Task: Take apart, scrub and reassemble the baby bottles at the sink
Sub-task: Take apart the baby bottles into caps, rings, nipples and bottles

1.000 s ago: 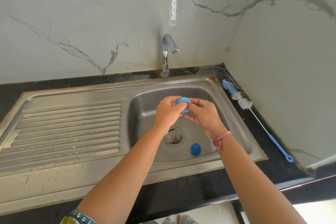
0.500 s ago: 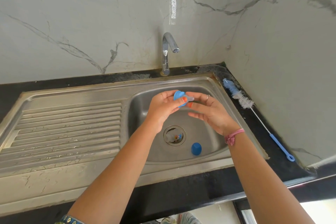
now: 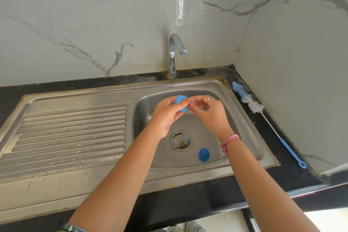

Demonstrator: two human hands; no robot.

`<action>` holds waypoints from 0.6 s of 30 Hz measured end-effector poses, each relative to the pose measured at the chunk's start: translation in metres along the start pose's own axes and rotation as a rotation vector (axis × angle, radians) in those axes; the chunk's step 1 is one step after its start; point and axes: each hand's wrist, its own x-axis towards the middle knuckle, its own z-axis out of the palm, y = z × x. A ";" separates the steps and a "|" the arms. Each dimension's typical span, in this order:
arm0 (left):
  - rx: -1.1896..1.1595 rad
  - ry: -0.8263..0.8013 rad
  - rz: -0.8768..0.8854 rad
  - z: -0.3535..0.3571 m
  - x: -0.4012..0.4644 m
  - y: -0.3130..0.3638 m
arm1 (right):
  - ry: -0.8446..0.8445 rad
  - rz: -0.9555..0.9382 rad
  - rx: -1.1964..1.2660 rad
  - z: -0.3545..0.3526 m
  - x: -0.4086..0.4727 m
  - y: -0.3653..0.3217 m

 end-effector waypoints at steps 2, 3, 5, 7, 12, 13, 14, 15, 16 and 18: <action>-0.037 -0.008 -0.020 -0.002 -0.001 -0.001 | -0.044 0.020 0.061 -0.001 0.001 0.000; -0.063 -0.014 -0.029 -0.003 -0.001 -0.001 | -0.087 0.045 0.110 -0.004 0.001 0.001; -0.106 -0.029 -0.033 -0.004 -0.003 -0.002 | -0.211 0.143 0.277 -0.012 0.002 0.004; -0.125 -0.046 -0.030 -0.004 -0.004 -0.002 | -0.323 0.270 0.495 -0.019 0.002 0.007; -0.074 -0.069 -0.027 -0.001 -0.007 -0.002 | -0.312 0.421 0.645 -0.021 0.003 0.012; -0.067 -0.075 -0.020 0.000 -0.008 -0.003 | -0.319 0.431 0.638 -0.021 0.004 0.012; -0.059 -0.079 -0.010 0.001 -0.009 -0.003 | -0.328 0.445 0.640 -0.021 0.004 0.012; -0.047 -0.080 0.000 0.002 -0.010 -0.003 | -0.335 0.463 0.653 -0.022 0.004 0.013; -0.031 -0.078 0.011 0.003 -0.011 -0.003 | -0.340 0.475 0.662 -0.022 0.004 0.013; 0.004 -0.067 0.029 0.004 -0.012 -0.003 | -0.339 0.474 0.647 -0.021 0.004 0.013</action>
